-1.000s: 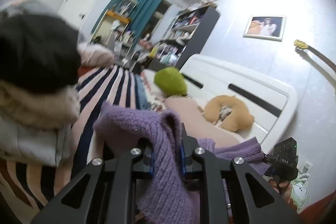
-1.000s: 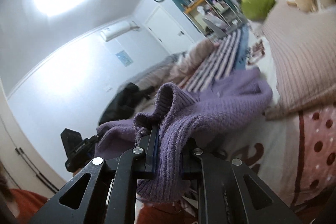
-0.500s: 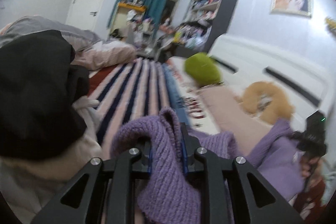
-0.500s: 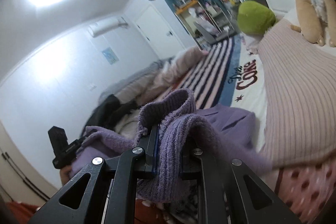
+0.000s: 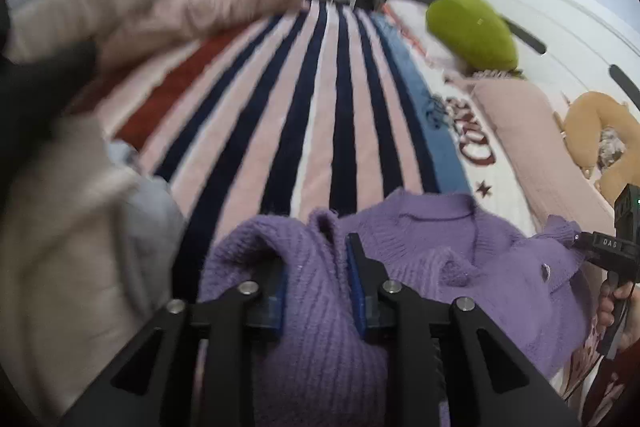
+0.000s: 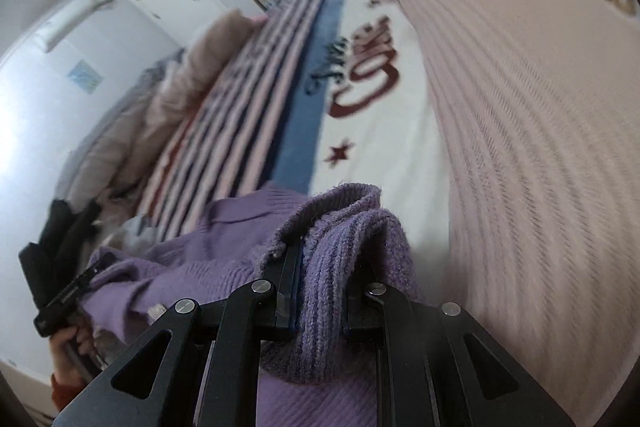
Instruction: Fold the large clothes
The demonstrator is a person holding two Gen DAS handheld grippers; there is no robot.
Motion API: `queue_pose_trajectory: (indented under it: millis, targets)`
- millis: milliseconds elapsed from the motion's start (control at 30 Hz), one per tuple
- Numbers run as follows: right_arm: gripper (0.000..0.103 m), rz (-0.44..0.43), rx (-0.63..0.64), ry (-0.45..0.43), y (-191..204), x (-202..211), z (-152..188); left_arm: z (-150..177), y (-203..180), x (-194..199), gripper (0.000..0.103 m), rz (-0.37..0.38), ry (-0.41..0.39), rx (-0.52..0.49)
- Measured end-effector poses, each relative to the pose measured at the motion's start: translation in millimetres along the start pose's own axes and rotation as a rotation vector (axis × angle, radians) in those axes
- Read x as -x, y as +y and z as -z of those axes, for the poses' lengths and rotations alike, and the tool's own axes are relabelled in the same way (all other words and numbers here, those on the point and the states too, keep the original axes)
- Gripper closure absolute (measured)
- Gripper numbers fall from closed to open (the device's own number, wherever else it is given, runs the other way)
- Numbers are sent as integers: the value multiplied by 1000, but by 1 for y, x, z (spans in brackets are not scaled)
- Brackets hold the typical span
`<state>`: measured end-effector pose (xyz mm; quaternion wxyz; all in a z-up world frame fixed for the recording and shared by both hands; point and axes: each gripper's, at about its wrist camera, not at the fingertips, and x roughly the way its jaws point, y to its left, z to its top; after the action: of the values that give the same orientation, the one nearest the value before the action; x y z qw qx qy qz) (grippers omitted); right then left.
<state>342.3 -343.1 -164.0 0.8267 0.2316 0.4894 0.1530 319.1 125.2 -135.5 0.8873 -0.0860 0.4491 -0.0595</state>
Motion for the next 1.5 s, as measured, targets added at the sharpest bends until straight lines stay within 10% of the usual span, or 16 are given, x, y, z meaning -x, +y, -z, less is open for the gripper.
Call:
queue_pose_trajectory:
  millis: [233,367,433,633,933,1100,1267,1500]
  targets:
    - [70,-42,127,71,6,18,7,17,-2,35,30,173,-18,-62]
    - [25,-28,232,-51,25,65,15,27,-13,87,28,247,-109,-112]
    - [27,-97,264,-87,36,80,24,34,-20,101,29,324,-134,-129]
    - [79,-130,347,15,64,46,49,55,-56,74,42,354,-38,-193]
    - [82,60,238,10,23,6,31,54,-24,-7,42,186,108,-56]
    - [99,181,175,12,-7,-3,12,46,-9,-32,40,95,104,-20]
    - [91,247,231,6,10,8,16,44,-15,-16,39,105,56,-11]
    - [87,-76,400,-85,84,72,69,91,-34,81,16,185,-99,-70]
